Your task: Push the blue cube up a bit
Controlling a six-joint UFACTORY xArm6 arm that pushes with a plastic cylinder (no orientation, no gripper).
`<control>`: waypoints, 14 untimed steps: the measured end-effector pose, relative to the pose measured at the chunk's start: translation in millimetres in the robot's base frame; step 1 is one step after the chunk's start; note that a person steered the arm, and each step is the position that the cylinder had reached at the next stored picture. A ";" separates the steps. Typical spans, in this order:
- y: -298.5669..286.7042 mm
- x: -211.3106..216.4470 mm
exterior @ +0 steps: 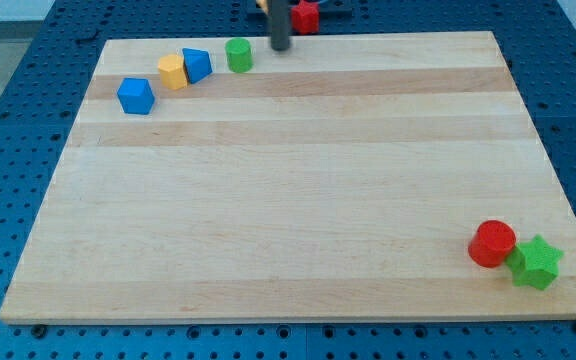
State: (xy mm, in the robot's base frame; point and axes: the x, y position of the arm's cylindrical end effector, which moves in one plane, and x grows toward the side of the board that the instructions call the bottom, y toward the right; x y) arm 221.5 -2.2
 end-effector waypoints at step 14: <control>-278.9 139.7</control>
State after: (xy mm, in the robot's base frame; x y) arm 361.2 -281.0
